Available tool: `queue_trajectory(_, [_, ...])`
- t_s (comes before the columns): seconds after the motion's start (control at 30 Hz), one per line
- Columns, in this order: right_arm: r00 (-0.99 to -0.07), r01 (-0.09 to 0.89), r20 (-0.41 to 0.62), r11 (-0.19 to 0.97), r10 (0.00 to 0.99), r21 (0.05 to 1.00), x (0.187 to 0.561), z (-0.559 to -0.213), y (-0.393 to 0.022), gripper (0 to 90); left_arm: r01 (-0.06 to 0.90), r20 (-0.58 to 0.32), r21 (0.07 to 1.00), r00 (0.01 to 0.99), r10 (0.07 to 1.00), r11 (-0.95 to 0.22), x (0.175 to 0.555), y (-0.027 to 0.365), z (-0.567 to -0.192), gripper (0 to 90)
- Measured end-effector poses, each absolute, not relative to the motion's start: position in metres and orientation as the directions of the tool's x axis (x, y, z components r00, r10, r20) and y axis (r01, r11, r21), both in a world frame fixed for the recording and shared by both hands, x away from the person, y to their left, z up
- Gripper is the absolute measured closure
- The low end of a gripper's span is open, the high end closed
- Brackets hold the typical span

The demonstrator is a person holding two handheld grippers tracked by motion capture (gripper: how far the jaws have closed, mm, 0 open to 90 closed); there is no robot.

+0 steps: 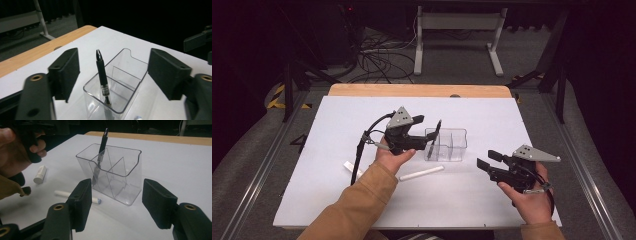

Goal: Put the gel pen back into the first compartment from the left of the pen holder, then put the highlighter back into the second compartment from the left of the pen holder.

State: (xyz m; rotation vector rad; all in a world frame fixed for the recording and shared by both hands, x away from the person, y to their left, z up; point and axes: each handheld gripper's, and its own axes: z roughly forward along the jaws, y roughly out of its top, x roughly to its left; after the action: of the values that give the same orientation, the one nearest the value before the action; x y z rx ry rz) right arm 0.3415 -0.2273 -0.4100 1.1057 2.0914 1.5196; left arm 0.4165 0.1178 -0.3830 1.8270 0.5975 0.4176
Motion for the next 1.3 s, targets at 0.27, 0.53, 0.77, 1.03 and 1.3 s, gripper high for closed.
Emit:
queue_trajectory(0.27, [-0.646,0.385,0.162,0.135,0.746,0.913,0.34,-0.409,-0.227,41.3,0.214,0.01,0.918,0.83,0.557,-0.335,0.405,0.122,-0.372,19.2])
queue_trajectory(0.53, [-0.644,0.386,0.162,0.134,0.747,0.913,0.341,-0.409,-0.228,41.3,0.262,-0.018,0.871,0.863,0.504,-0.416,0.399,0.12,-0.369,13.2])
queue_trajectory(0.77, [-0.646,0.386,0.162,0.136,0.746,0.913,0.34,-0.408,-0.227,41.2,0.267,0.016,0.798,0.887,0.462,-0.54,0.392,0.117,-0.372,11.8])
queue_trajectory(1.03, [-0.647,0.387,0.16,0.139,0.746,0.912,0.34,-0.408,-0.227,41.3,0.293,0.026,0.704,0.9,0.436,-0.647,0.392,0.108,-0.382,12.4])
queue_trajectory(1.3, [-0.648,0.389,0.161,0.142,0.745,0.91,0.34,-0.409,-0.227,41.3,0.337,-0.003,0.629,0.902,0.432,-0.701,0.397,0.099,-0.394,14.6])
